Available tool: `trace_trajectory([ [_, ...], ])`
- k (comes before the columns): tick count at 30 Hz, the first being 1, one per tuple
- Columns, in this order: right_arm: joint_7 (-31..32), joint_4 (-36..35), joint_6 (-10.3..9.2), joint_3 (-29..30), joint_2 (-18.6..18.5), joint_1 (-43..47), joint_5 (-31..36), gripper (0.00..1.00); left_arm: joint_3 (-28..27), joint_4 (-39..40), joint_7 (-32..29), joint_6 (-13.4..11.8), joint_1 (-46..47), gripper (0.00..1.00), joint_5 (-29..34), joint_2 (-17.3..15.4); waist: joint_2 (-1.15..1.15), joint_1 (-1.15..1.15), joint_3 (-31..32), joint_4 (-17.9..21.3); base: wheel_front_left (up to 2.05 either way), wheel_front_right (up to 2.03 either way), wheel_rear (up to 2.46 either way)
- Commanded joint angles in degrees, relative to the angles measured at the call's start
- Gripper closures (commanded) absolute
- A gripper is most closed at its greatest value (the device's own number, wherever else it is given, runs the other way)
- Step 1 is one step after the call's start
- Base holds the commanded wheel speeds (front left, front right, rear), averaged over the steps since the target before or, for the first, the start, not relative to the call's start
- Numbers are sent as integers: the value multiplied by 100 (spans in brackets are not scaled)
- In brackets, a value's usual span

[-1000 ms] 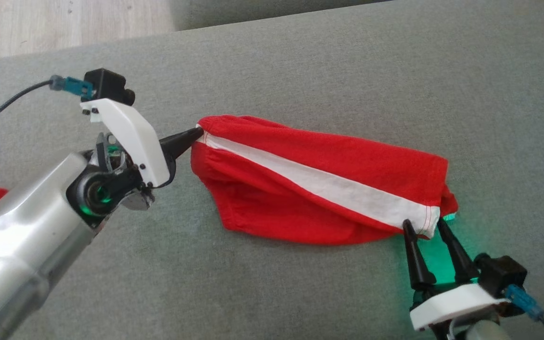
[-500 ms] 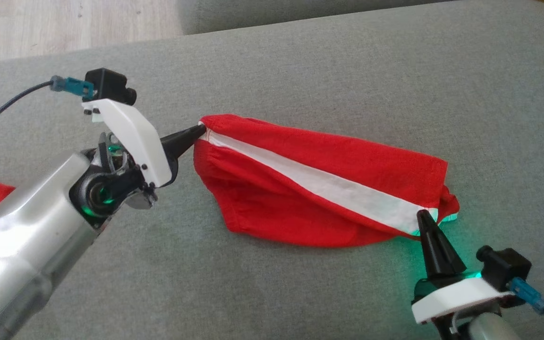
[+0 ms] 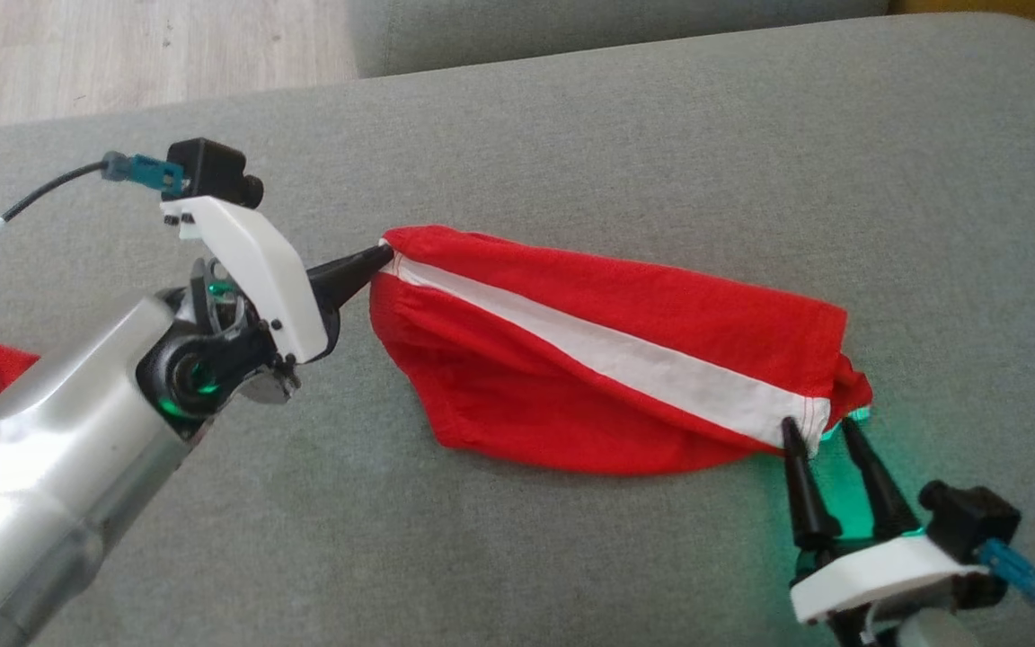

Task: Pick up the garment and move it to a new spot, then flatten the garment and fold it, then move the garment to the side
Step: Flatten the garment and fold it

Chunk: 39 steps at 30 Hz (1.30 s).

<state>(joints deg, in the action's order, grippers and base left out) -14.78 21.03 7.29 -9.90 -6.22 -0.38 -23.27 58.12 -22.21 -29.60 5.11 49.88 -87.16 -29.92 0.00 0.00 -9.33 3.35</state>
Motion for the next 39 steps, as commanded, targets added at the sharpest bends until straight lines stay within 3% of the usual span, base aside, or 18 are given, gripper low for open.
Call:
trace_trajectory([
  [1, -22, -103, 20, -175, -30, -22, -44, 0, -252, 72, 45, 24, 198, 100, 33, -168, 0, 0, 3, -8, 0, 0, 0],
  [5, -22, 11, 20, -321, -56, -100, -169, 0, -248, 67, 22, 35, 207, 100, 28, -152, 0, 0, 8, -38, 0, 0, 0],
  [6, -22, 10, 20, -346, -66, -122, -177, 20, -247, 69, 18, 36, 210, 100, 30, -150, 0, 0, 6, -45, 0, 0, 0],
  [8, -22, -64, 20, -374, -94, -169, -140, 89, -246, 71, 19, 36, 214, 100, 40, -153, 0, 0, -2, -57, 0, 0, 0],
  [9, -22, -133, 20, -338, -103, -188, -92, 100, -248, 72, 28, 34, 215, 100, 49, -156, 0, 0, -5, -63, 0, 0, 0],
  [14, -22, -631, 20, -143, -144, -299, 191, 100, -305, 136, 351, 90, 267, 100, 266, -184, 0, 0, -22, -70, 0, 0, 0],
  [19, -22, -1250, 20, 185, -267, -1010, 314, 100, -484, 170, 1183, 167, 618, 100, 850, -164, 0, 0, -225, -51, 0, 0, 0],
  [23, -22, -1319, 20, 266, -738, -2285, 308, 100, -602, -34, 1981, 193, 1325, 100, 1614, 16, 0, 0, -587, -134, 0, 0, 0],
  [27, -22, -1013, 20, 346, -1531, -4173, 228, 100, -648, -600, 2639, 211, 2454, 100, 2327, 532, 0, 0, -1038, -325, 0, 0, 0],
  [31, -22, -873, 20, 358, -1920, -5276, 208, 100, -811, -1061, 3186, 222, 3174, 100, 2534, 928, 0, 0, -1261, -424, 0, 0, 0],
  [35, -22, -883, 20, 277, -2113, -5564, 215, 100, -851, -1222, 3501, 231, 3365, 100, 2532, 1116, 0, 0, -1358, -478, 0, 0, 0],
  [39, -22, -1027, 20, 459, -2148, -5243, 138, 100, -668, -1113, 3926, 235, 3062, 100, 2507, 1106, 0, 0, -1432, -536, 0, 0, 0],
])
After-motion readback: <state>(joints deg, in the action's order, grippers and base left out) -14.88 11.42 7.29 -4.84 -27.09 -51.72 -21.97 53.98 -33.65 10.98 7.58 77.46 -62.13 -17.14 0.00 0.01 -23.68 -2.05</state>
